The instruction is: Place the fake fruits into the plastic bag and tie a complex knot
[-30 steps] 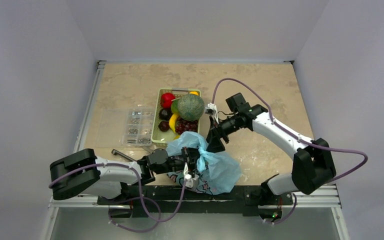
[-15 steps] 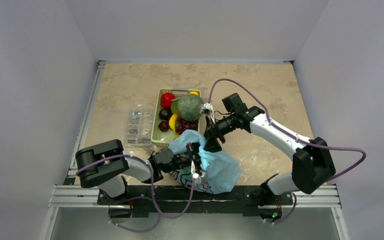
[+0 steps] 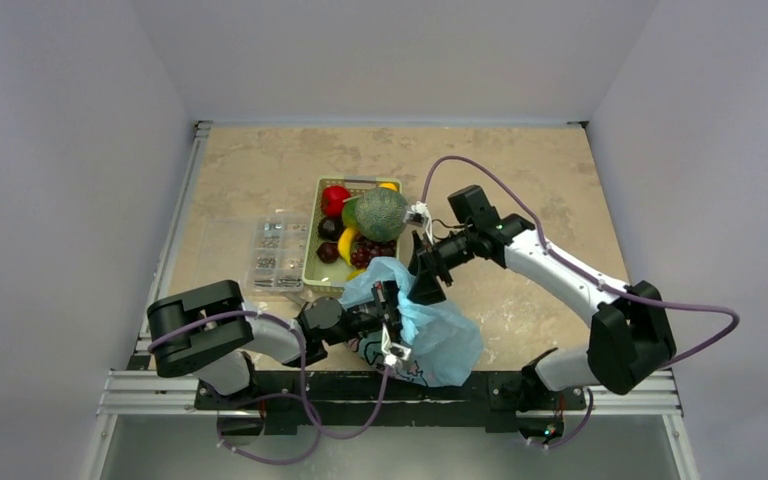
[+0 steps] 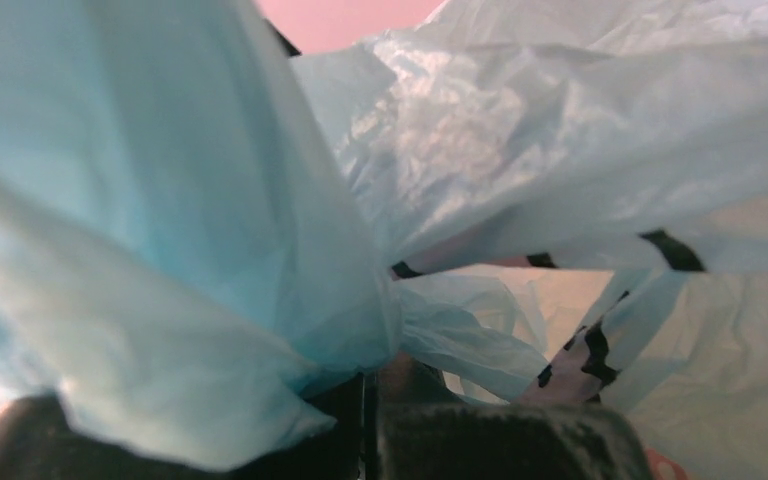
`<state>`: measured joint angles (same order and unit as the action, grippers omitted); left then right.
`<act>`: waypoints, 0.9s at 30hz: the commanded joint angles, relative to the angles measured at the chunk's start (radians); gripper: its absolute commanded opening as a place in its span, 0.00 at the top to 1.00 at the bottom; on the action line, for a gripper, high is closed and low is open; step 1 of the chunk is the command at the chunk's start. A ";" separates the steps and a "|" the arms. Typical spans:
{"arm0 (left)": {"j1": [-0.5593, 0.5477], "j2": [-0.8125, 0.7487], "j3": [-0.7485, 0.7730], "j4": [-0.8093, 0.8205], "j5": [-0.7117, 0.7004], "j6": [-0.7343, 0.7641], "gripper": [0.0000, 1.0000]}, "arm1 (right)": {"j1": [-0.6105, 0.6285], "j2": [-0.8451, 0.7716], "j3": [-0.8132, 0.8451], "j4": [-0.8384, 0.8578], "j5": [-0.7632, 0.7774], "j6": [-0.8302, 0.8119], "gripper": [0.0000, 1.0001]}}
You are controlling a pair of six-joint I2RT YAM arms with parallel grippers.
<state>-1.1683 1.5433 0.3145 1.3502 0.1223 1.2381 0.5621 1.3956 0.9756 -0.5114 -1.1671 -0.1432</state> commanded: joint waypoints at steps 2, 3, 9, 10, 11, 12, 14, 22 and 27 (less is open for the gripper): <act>-0.018 -0.033 0.068 0.075 0.019 0.058 1.00 | -0.058 -0.018 0.150 -0.077 0.011 -0.081 0.18; -0.018 -0.035 0.068 0.075 0.020 0.059 1.00 | -0.066 -0.024 0.163 -0.114 0.013 -0.100 0.17; -0.018 -0.033 0.068 0.074 0.030 0.064 1.00 | -0.136 -0.100 0.198 -0.202 0.036 -0.100 0.15; -0.018 -0.033 0.068 0.075 0.032 0.064 1.00 | -0.160 -0.109 0.196 -0.210 0.040 -0.094 0.14; -0.018 -0.033 0.066 0.075 0.032 0.065 1.00 | -0.186 -0.115 0.194 -0.221 0.046 -0.094 0.14; -0.017 -0.030 0.065 0.075 0.034 0.067 1.00 | -0.217 -0.119 0.192 -0.238 0.048 -0.101 0.15; -0.018 -0.028 0.064 0.074 0.034 0.068 1.00 | -0.256 -0.116 0.197 -0.300 0.045 -0.148 0.20; -0.019 -0.010 0.079 0.075 0.067 0.071 1.00 | -0.266 -0.097 0.166 -0.496 0.009 -0.343 0.50; -0.031 0.029 0.119 0.075 0.105 0.073 1.00 | -0.258 -0.099 0.130 -0.505 -0.039 -0.333 0.47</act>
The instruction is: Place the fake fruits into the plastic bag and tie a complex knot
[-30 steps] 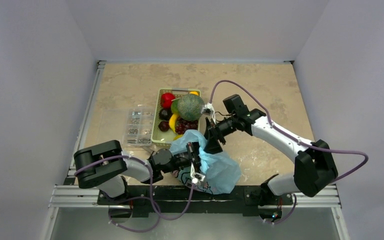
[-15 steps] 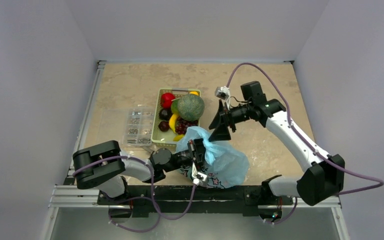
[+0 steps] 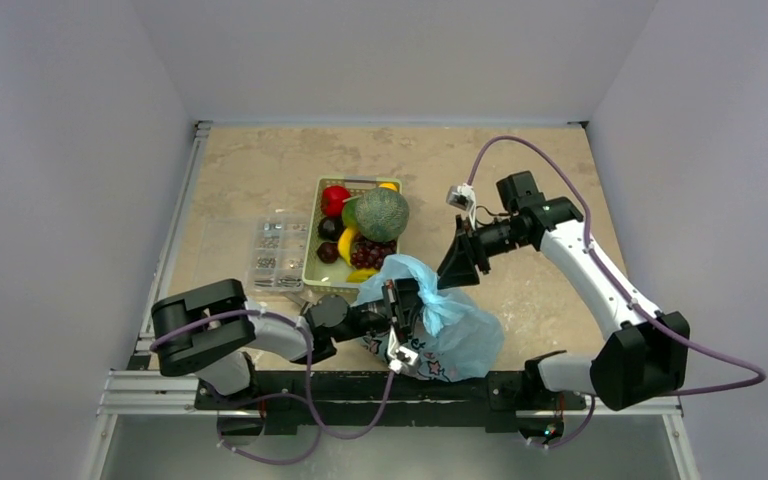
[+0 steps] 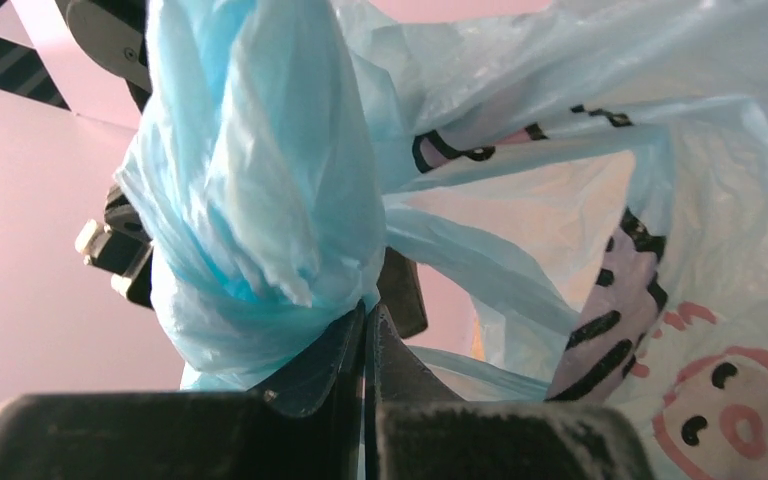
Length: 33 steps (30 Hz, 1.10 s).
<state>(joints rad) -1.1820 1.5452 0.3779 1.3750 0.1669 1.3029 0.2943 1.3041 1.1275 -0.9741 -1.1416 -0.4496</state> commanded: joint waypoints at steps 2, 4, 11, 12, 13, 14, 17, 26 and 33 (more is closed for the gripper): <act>-0.029 0.044 0.074 0.050 0.075 0.003 1.00 | 0.032 -0.013 -0.039 0.015 -0.068 0.029 0.39; -0.044 0.058 0.089 0.050 0.087 0.002 1.00 | 0.063 -0.022 -0.056 0.099 -0.062 0.102 0.36; -0.084 0.098 0.110 0.050 0.091 0.017 1.00 | 0.162 -0.017 -0.085 0.362 -0.038 0.276 0.33; -0.085 0.102 0.116 0.049 0.086 0.023 1.00 | 0.172 -0.012 -0.089 0.372 -0.037 0.279 0.32; -0.085 0.106 0.125 0.050 0.076 0.028 1.00 | 0.179 -0.009 -0.095 0.379 -0.037 0.279 0.32; -0.083 0.109 0.134 0.050 0.062 0.032 1.00 | 0.184 -0.007 -0.104 0.382 -0.038 0.279 0.31; -0.082 0.104 0.148 0.051 0.018 0.045 1.00 | 0.186 -0.013 -0.109 0.334 -0.041 0.232 0.29; -0.079 0.050 0.077 0.050 -0.047 0.067 1.00 | 0.015 -0.043 0.080 -0.007 -0.032 0.032 0.15; -0.078 0.034 0.076 0.050 -0.050 0.082 1.00 | -0.077 -0.067 0.097 -0.141 0.021 -0.036 0.32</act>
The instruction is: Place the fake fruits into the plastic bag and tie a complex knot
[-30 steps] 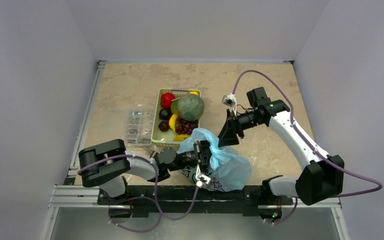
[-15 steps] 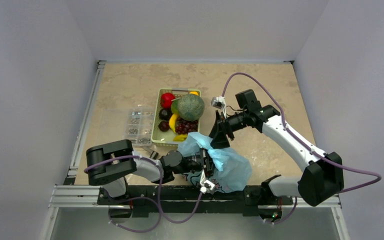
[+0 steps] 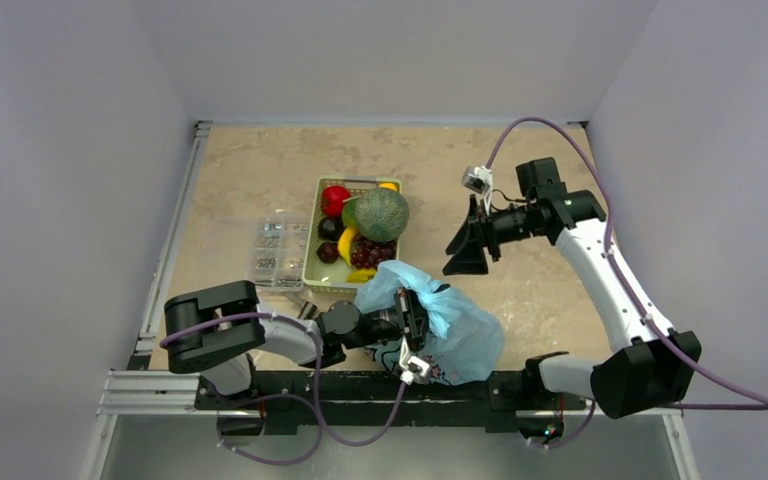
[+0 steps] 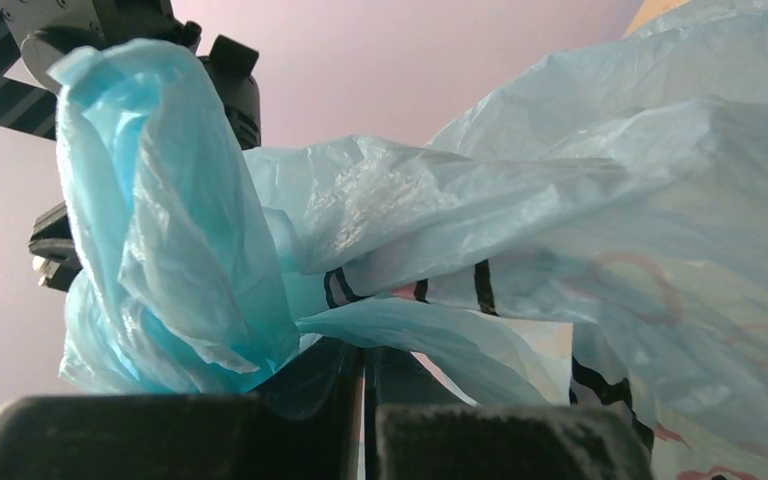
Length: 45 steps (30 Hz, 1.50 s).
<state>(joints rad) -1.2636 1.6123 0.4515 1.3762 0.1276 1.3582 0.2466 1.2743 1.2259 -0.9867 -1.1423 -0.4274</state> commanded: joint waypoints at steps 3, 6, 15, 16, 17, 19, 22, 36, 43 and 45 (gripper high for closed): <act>0.005 -0.035 0.014 0.049 -0.016 0.030 1.00 | -0.040 -0.069 -0.054 -0.051 0.032 0.027 0.42; 0.006 -0.032 0.033 0.049 -0.034 0.042 1.00 | -0.040 -0.078 -0.082 -0.027 0.028 0.072 0.38; 0.038 -0.029 0.083 0.050 -0.092 0.063 1.00 | -0.018 0.001 -0.066 -0.098 0.003 -0.030 0.25; 0.043 -0.029 0.087 0.049 -0.096 0.064 1.00 | -0.007 0.006 -0.072 -0.090 -0.004 -0.028 0.25; 0.046 -0.029 0.093 0.049 -0.101 0.065 1.00 | 0.008 0.006 -0.079 -0.082 -0.012 -0.027 0.25; 0.052 -0.027 0.097 0.049 -0.106 0.067 1.00 | 0.039 -0.005 -0.096 -0.050 -0.021 -0.009 0.26; 0.065 -0.019 0.095 0.049 -0.092 0.062 1.00 | 0.099 -0.053 -0.137 0.103 0.005 0.109 0.26; 0.065 -0.005 0.088 0.049 -0.069 0.059 1.00 | 0.001 -0.128 -0.100 0.020 0.127 -0.135 0.23; 0.066 -0.014 0.075 0.049 -0.055 0.055 1.00 | -0.024 -0.390 -0.201 0.259 0.142 -0.138 0.36; 0.064 -0.017 0.075 0.049 -0.052 0.052 1.00 | -0.024 -0.494 -0.258 0.379 0.186 -0.154 0.43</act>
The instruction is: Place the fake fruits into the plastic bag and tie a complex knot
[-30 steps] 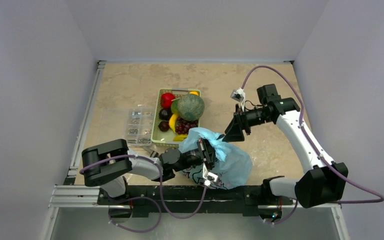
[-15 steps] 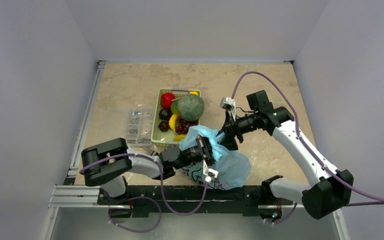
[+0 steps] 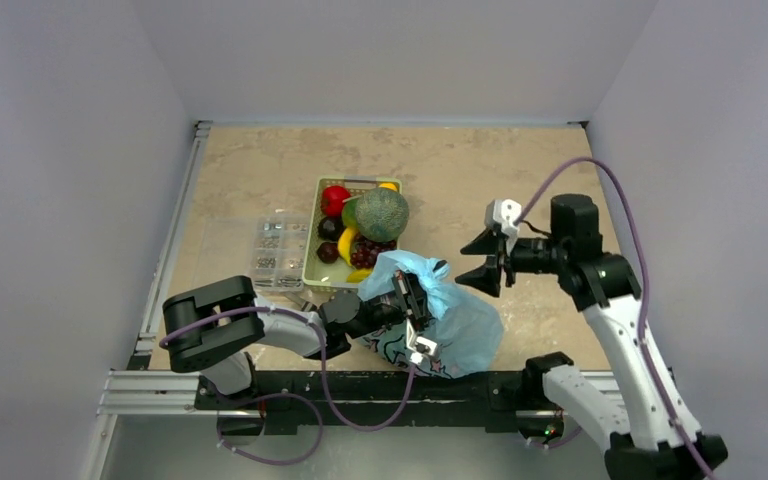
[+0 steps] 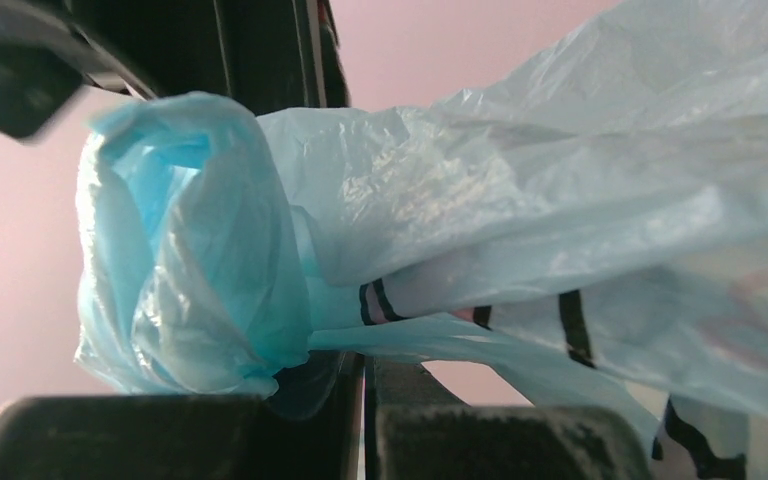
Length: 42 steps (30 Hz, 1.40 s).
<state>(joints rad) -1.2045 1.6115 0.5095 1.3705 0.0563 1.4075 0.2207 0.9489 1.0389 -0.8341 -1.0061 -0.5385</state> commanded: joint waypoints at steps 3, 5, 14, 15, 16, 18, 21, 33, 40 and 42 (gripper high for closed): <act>0.005 -0.019 0.015 0.055 0.028 0.002 1.00 | 0.002 -0.239 -0.130 0.327 0.047 -0.126 0.47; 0.003 -0.019 0.016 0.055 0.031 0.001 1.00 | 0.003 -0.230 -0.127 0.278 0.032 -0.257 0.49; 0.003 -0.017 0.014 0.055 0.037 -0.008 1.00 | 0.025 -0.179 -0.110 0.189 0.025 -0.585 0.60; 0.003 -0.016 0.014 0.055 0.037 -0.010 1.00 | 0.026 -0.176 -0.104 0.162 0.014 -0.618 0.61; 0.004 -0.018 0.012 0.055 0.038 -0.011 1.00 | 0.031 -0.174 -0.097 0.134 0.002 -0.651 0.61; 0.004 -0.018 0.009 0.055 0.041 -0.011 1.00 | 0.043 -0.170 -0.086 0.067 -0.008 -0.704 0.61; 0.003 -0.017 0.009 0.055 0.044 -0.016 1.00 | 0.080 -0.164 -0.075 0.020 -0.006 -0.732 0.60; 0.003 -0.021 -0.002 0.055 0.061 -0.023 1.00 | 0.229 -0.154 -0.099 0.133 0.079 -0.674 0.60; 0.003 -0.022 -0.004 0.055 0.072 -0.028 1.00 | 0.251 -0.125 -0.088 0.081 0.104 -0.785 0.62; 0.003 -0.021 -0.006 0.054 0.071 -0.029 1.00 | 0.253 -0.125 -0.086 0.075 0.109 -0.803 0.64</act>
<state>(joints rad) -1.2045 1.6115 0.5087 1.3712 0.1005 1.3979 0.4652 0.8295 0.9237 -0.7456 -0.9207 -1.2694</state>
